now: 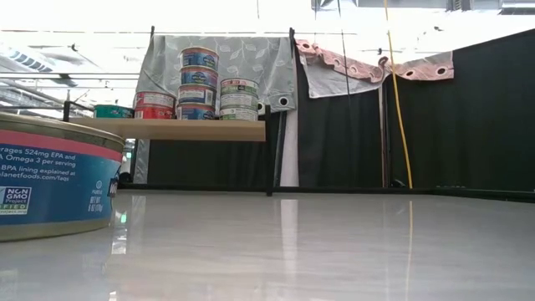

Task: Stack canned seafood by type on shelf
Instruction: Stack the green white tuna can on top of the green white tuna cans on the shelf

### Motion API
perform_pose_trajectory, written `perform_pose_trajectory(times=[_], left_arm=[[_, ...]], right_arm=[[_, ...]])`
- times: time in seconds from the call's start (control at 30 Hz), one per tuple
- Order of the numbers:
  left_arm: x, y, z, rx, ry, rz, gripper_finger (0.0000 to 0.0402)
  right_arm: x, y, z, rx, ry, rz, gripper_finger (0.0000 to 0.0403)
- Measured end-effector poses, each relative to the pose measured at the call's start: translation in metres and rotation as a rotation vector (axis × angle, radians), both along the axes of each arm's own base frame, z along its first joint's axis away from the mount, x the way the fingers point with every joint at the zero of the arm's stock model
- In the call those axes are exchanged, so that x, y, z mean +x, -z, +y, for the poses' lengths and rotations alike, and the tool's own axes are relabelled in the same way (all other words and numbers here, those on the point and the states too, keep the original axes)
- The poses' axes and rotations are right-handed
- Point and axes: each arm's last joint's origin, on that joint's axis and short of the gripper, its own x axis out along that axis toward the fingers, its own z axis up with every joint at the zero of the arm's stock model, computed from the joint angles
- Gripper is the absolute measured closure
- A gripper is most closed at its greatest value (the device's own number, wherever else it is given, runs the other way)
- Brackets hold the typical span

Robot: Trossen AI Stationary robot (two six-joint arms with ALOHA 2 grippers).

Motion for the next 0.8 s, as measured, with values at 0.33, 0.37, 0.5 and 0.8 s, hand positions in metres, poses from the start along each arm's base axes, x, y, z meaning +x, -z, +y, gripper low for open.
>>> perform_pose_trajectory(times=[0.33,0.37,0.5,0.8], left_arm=[[0.0,0.0,0.0,0.0,0.0,0.0,0.0263],[0.0,0.0,0.0,0.0,0.0,0.0,0.0263],[0.0,0.0,0.0,0.001,0.001,-0.001,0.0263],[0.001,0.0,0.002,0.015,0.008,-0.002,0.0263]], right_arm=[[-0.007,0.002,0.002,0.014,0.045,0.024,0.0403],[-0.008,0.002,0.003,0.015,0.044,0.028,0.0403],[-0.012,0.002,0.005,0.009,0.055,0.032,0.0403],[-0.013,0.005,0.007,0.006,0.051,0.046,0.0403]])
